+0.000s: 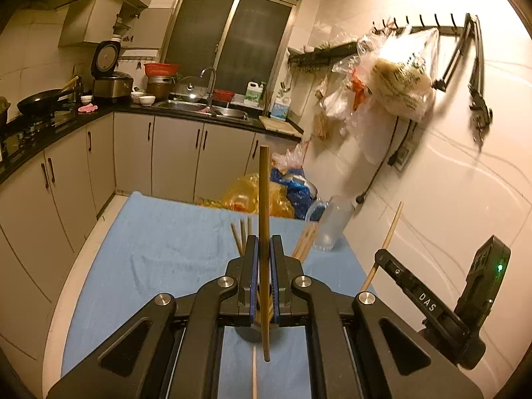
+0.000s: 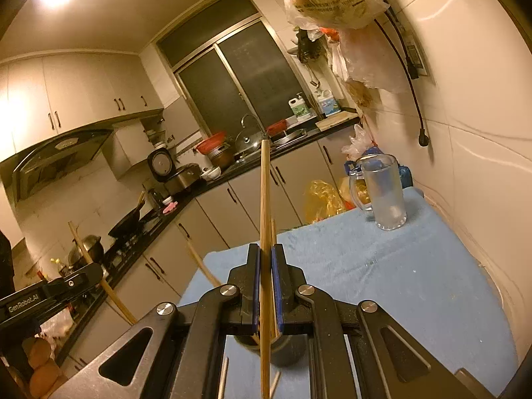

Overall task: Organize utensils
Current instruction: 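Lower both held chopsticks into the black cup and open both tools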

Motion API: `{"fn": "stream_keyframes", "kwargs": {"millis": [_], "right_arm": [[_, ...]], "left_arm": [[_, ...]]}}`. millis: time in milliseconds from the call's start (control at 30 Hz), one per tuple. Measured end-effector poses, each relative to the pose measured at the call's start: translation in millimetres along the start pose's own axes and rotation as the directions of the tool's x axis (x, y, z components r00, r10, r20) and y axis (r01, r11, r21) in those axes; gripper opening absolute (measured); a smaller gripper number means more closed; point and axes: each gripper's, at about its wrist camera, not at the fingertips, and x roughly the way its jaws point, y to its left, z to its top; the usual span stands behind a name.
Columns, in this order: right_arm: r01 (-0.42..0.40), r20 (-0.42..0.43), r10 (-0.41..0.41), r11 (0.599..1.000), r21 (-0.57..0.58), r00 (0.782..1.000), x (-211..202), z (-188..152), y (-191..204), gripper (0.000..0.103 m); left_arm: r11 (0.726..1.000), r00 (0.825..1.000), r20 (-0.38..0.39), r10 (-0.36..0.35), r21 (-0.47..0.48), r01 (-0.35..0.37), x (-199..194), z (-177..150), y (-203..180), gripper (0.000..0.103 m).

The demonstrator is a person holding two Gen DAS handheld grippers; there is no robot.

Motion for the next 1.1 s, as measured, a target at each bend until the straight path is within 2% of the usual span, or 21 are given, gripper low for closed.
{"fn": "stream_keyframes", "kwargs": {"millis": [267, 467, 700, 1100], "right_arm": [[0.027, 0.050, -0.028, 1.000, 0.016, 0.998, 34.2, 23.5, 5.0, 0.007], [0.065, 0.067, -0.066, 0.998, 0.016, 0.996, 64.1, 23.3, 1.1, 0.007], [0.074, 0.015, -0.075, 0.997, 0.026, 0.997, 93.0, 8.6, -8.2, 0.007], [0.060, -0.106, -0.058, 0.998, 0.020, 0.993, 107.4, -25.7, -16.7, 0.009]], "left_arm": [[0.999, 0.999, 0.039, -0.002, -0.041, 0.003, 32.2, 17.5, 4.0, 0.006], [0.996, 1.000, 0.011, -0.012, -0.084, 0.012, 64.3, 9.3, 12.0, 0.006], [0.996, 0.999, -0.032, -0.018, -0.086, 0.015, 87.6, -7.7, 16.3, 0.006], [0.997, 0.995, -0.097, 0.000, -0.076, -0.007, 104.1, -34.4, 25.6, 0.006]]}}
